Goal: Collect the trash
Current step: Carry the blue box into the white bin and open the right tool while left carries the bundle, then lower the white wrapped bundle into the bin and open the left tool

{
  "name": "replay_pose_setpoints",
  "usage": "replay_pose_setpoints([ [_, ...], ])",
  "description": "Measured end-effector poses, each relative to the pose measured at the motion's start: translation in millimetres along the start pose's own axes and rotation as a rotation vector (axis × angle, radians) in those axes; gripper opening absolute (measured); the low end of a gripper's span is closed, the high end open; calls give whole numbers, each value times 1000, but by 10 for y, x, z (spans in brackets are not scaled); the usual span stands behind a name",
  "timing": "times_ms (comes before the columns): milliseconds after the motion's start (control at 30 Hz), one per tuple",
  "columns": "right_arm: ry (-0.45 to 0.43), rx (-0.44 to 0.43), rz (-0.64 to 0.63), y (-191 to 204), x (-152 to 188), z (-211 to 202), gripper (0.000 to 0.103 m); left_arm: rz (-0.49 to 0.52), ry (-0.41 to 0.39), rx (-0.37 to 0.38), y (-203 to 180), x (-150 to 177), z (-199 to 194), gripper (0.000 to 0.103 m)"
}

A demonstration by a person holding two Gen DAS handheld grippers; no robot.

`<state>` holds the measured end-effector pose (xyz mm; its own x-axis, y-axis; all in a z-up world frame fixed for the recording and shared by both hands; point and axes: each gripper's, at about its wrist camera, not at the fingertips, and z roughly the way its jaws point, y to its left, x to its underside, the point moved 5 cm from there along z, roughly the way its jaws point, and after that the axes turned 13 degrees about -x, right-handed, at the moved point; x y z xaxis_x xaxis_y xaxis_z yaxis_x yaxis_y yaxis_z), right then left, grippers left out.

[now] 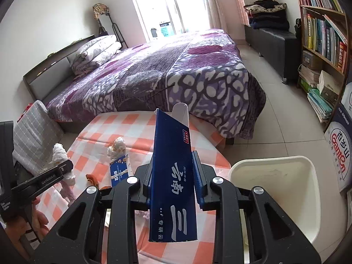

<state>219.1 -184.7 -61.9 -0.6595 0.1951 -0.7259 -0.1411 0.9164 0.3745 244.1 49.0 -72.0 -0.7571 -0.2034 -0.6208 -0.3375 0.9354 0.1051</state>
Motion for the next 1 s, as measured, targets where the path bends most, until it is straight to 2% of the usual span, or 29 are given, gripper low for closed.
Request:
replay_pose_setpoints([
  [600, -29, 143, 200, -898, -50, -397, 28, 144, -7, 96, -813, 282, -253, 45],
  [733, -46, 166, 237, -1074, -51, -512, 32, 176, 7, 140, -1036, 369, -322, 45],
  [800, -58, 177, 257, -1159, -46, -582, 38, 192, 16, 163, -1146, 419, -356, 45],
  [867, -77, 190, 274, -1236, -50, -658, 51, 210, 23, 183, -1260, 472, -389, 45],
  [1000, -117, 207, 319, -1384, -57, -812, 63, 251, 25, 208, -1470, 590, -463, 45],
])
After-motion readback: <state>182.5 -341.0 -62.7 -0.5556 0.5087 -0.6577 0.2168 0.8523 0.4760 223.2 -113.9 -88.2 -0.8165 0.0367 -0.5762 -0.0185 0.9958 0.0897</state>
